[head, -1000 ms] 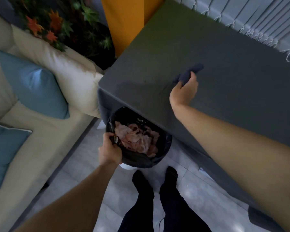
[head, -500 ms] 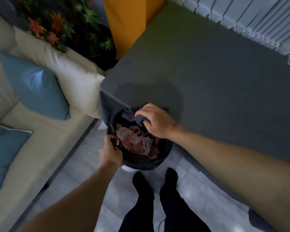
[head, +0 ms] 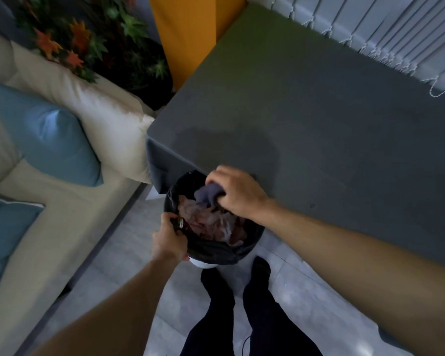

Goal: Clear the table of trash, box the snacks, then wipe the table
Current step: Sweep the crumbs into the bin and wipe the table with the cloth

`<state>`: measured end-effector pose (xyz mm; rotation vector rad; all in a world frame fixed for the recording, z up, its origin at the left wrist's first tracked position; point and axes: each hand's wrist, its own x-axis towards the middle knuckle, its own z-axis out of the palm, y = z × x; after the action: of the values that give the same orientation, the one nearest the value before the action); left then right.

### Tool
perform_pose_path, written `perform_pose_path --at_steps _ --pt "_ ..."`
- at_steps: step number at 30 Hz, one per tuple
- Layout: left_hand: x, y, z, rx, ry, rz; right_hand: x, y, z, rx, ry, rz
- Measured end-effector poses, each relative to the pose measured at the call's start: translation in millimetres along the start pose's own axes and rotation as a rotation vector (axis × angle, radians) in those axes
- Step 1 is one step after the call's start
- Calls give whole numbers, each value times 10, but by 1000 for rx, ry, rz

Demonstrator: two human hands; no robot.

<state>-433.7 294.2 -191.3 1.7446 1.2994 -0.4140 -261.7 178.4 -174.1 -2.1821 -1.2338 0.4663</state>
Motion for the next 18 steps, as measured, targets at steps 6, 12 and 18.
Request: perform_pose_path --at_steps 6,12,18 --pt "-26 -8 22 23 -80 -2 78 434 -290 -160 590 480" --pt "-39 6 150 41 -128 40 -297 329 -89 -210 155 64" --pt "-108 59 296 57 -150 75 -377 434 -309 62 343 112"
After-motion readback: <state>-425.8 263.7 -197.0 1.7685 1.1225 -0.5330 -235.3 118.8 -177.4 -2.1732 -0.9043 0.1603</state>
